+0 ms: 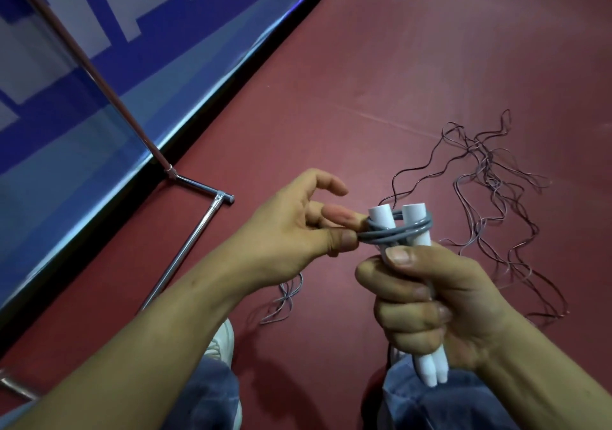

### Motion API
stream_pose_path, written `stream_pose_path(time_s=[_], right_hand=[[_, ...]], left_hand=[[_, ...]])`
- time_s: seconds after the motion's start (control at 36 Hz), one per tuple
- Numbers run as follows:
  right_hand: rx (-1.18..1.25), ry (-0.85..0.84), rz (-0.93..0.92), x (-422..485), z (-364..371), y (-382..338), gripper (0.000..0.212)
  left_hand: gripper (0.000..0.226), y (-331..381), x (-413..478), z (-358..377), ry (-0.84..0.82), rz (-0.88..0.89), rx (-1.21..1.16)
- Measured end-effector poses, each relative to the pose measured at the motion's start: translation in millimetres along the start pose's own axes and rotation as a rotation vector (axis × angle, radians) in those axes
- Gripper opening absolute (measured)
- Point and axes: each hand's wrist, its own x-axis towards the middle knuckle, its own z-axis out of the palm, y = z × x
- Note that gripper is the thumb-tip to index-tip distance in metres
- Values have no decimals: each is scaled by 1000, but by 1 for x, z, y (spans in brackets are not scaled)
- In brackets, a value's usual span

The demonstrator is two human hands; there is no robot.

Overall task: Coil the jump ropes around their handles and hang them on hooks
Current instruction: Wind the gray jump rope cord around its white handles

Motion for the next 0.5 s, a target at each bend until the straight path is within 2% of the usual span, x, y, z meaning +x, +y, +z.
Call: stream_pose_path(time_s=[0.11, 0.14, 0.17, 0.19, 0.36, 0.44, 0.5], right_hand=[[37, 29, -11, 0, -3, -2, 31], [61, 22, -18, 0, -3, -3, 41], [48, -1, -17, 0, -1, -6, 71], [41, -27, -56, -1, -1, -9, 61], [-40, 12, -120, -4, -6, -14, 62], [-40, -10, -107, -4, -5, -14, 62], [4, -27, -65, -3, -3, -10, 59]], left_hand=[[55, -3, -1, 5, 24, 70, 99], [52, -3, -2, 6, 18, 61, 76], [49, -2, -3, 7, 2, 41, 17], [45, -1, -6, 8, -28, 17, -51], [33, -1, -12, 6, -211, -168, -333], [19, -3, -10, 5, -242, -239, -337], [20, -5, -7, 7, -188, -235, -284]])
